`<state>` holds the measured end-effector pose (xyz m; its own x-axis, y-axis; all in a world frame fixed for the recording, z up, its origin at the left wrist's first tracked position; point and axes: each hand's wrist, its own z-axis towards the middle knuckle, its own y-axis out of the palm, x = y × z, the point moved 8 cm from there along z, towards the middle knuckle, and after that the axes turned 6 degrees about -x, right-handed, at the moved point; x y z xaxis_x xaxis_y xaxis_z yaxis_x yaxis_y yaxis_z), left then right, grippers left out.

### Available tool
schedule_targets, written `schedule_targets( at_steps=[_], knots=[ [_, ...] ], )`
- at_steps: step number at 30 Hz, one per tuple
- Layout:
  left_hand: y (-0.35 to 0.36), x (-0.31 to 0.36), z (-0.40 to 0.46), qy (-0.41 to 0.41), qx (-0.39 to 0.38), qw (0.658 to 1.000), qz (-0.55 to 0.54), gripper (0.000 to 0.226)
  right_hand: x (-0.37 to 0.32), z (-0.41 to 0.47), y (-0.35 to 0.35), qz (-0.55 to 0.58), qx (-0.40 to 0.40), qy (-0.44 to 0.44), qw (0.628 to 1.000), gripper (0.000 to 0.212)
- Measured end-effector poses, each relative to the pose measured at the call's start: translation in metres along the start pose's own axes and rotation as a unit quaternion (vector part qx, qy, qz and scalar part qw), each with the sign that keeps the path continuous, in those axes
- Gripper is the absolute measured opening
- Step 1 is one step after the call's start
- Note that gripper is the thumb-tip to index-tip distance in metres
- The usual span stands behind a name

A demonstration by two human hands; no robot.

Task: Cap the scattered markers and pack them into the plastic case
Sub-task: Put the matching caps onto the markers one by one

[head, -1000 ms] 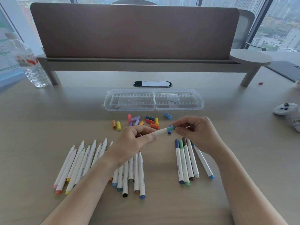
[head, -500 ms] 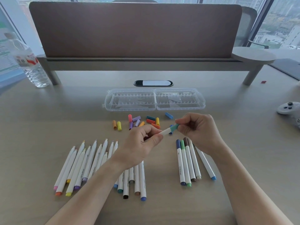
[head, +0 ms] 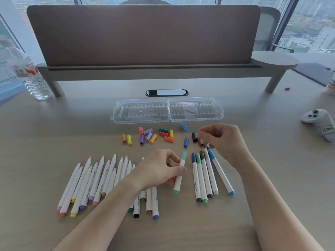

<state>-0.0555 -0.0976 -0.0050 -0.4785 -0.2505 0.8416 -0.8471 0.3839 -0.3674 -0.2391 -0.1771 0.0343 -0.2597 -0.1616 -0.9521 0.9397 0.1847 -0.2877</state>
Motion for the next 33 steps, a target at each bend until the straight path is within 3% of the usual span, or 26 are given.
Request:
schedule_targets(
  at_steps=[4, 11, 18, 20, 26, 33],
  knots=[
    [0.014, 0.011, 0.0, 0.018, 0.01, 0.996, 0.089, 0.035, 0.005, -0.001, 0.0, -0.015, 0.009, 0.014, 1.0, 0.003],
    [-0.001, 0.01, -0.006, 0.04, 0.024, 0.995, 0.092, 0.022, 0.013, 0.0, -0.007, -0.059, 0.025, 0.023, 0.998, 0.003],
    [-0.071, -0.011, -0.026, 0.01, 0.16, 0.983, 0.092, 0.024, 0.017, 0.0, -0.002, -0.083, 0.012, 0.035, 0.996, 0.004],
    [-0.08, -0.018, -0.029, -0.005, 0.153, 0.984, 0.09, 0.027, 0.018, 0.0, 0.001, -0.092, 0.007, 0.035, 0.995, 0.004],
    [-0.067, -0.017, -0.032, -0.021, 0.1, 0.968, 0.23, 0.032, 0.018, -0.001, 0.012, -0.103, -0.018, 0.034, 0.994, 0.006],
    [-0.05, -0.011, -0.032, -0.036, 0.095, 0.925, 0.365, 0.041, 0.014, -0.003, 0.015, -0.109, -0.023, 0.025, 0.993, 0.005]
  ],
)
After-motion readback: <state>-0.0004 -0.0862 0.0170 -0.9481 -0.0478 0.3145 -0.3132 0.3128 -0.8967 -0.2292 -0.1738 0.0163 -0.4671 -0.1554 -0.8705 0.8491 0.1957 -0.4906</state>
